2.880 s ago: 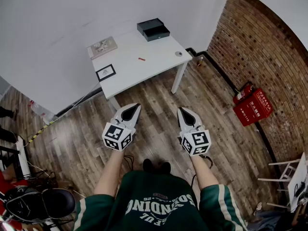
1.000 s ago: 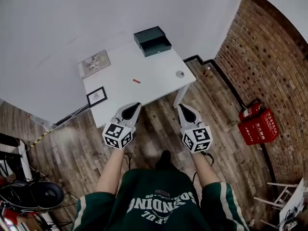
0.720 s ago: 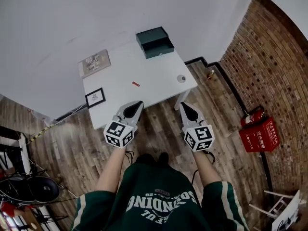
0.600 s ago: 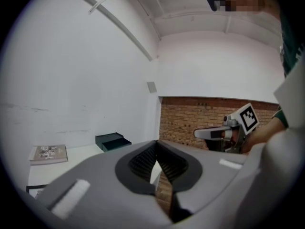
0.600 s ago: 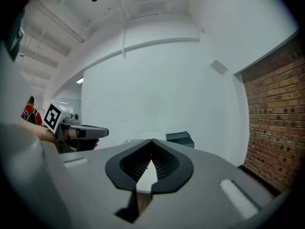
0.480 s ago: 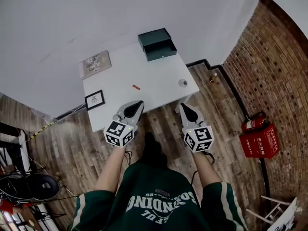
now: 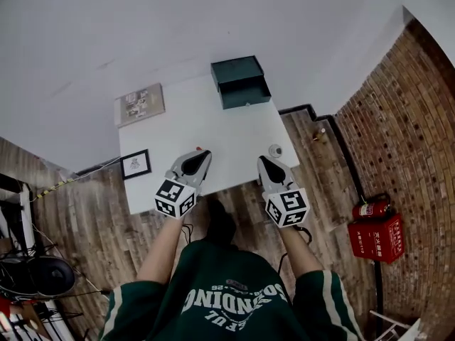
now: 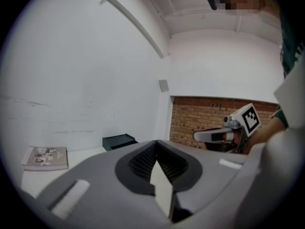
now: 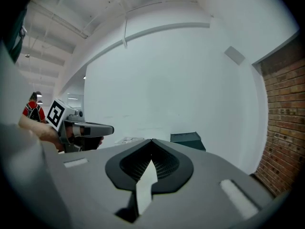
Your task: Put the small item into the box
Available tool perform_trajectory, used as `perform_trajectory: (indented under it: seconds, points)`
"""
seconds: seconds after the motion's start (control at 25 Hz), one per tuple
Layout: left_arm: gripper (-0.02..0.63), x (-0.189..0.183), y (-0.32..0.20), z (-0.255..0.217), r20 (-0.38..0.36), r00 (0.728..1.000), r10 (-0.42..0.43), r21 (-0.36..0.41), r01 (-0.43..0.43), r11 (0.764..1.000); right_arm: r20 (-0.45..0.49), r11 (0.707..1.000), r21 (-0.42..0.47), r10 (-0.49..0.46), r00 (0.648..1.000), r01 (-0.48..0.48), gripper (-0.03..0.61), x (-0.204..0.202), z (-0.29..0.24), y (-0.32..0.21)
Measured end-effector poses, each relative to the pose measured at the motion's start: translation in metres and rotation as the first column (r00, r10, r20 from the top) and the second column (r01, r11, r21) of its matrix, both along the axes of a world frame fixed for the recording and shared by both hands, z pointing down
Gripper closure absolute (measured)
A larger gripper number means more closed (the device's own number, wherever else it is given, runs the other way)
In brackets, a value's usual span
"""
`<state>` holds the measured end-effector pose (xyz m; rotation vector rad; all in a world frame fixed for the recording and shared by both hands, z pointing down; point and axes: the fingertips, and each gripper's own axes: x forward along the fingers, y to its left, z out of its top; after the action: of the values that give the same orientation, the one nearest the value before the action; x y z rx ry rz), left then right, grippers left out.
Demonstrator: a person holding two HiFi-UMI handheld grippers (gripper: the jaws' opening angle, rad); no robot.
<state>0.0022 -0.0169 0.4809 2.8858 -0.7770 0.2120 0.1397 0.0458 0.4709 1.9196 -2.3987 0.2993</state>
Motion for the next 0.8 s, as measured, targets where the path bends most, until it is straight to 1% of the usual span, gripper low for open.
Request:
perform_trajectory:
  seconds: [0.2,0.44,0.64,0.8]
  points:
    - [0.561,0.003,-0.063,0.001,0.004,0.999,-0.034,-0.009,0.034,0.999,-0.011,0.998,-0.012,-0.059,0.998,0.059,0.577,-0.003,-0.003,-0.076]
    - [0.561,-0.012,-0.13,0.007,0.015,0.996,-0.09,-0.028,0.09,0.996,-0.013,0.989,-0.044,-0.139,0.99,0.138,0.577,-0.023,0.005,-0.153]
    - [0.561,-0.026,-0.158,0.016,0.027,0.99,-0.142,-0.056,0.143,0.988,-0.021,0.978,-0.071,-0.199,0.98,0.197,0.575,-0.039,0.017,-0.19]
    - [0.561,-0.035,-0.172,0.022,0.037,0.976,-0.214,-0.073,0.216,0.974,-0.025,0.958,-0.097,-0.272,0.962,0.269,0.577,-0.049,0.029,-0.214]
